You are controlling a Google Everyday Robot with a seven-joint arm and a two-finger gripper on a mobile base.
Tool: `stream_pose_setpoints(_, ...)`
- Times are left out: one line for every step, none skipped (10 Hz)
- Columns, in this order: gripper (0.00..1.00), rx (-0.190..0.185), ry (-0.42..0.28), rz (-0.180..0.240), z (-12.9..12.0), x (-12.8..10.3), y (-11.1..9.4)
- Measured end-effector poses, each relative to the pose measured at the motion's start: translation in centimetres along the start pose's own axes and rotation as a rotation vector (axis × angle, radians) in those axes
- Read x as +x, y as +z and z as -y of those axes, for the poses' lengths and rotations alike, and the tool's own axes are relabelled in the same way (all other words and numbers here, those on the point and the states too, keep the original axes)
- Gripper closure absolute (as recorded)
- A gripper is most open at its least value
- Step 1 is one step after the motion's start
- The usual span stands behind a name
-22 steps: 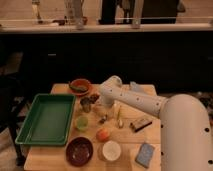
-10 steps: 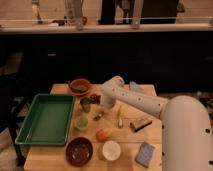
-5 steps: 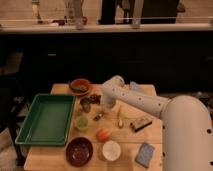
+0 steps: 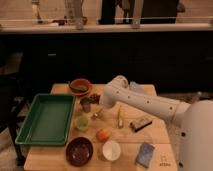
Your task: Place fork in purple bowl
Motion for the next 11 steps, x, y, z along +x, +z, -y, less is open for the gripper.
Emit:
stream_pose_setpoints(1.0,0.013,-0.003,-0.002,0.3,-0.1,-0.5)
stream_pose_setpoints(1.0,0.025,-0.01,-0.004,0.9,-0.3,-0.9)
stream_pose_setpoints(1.0,0.039,-0.017,-0.005,1.6,-0.6,-1.4)
stream_pose_setpoints(1.0,0.048,-0.024,-0.008,2.0,-0.7,-1.9)
stream_pose_setpoints(1.0,0.062,-0.037,-0.013,2.6,-0.8,-2.7)
stream_pose_setpoints(1.0,0.074,-0.055,-0.016,3.2,-1.2,-3.6)
stream_pose_setpoints(1.0,0.083,-0.076,-0.016,3.6,-1.9,-4.1)
stream_pose_setpoints(1.0,0.091,-0.096,-0.016,4.1,-2.6,-4.6)
stream_pose_setpoints(1.0,0.102,-0.128,-0.013,4.7,-3.8,-5.3)
stream_pose_setpoints(1.0,0.108,-0.156,-0.01,5.1,-4.9,-5.8)
stream_pose_setpoints(1.0,0.11,-0.17,-0.01,5.2,-5.4,-6.0)
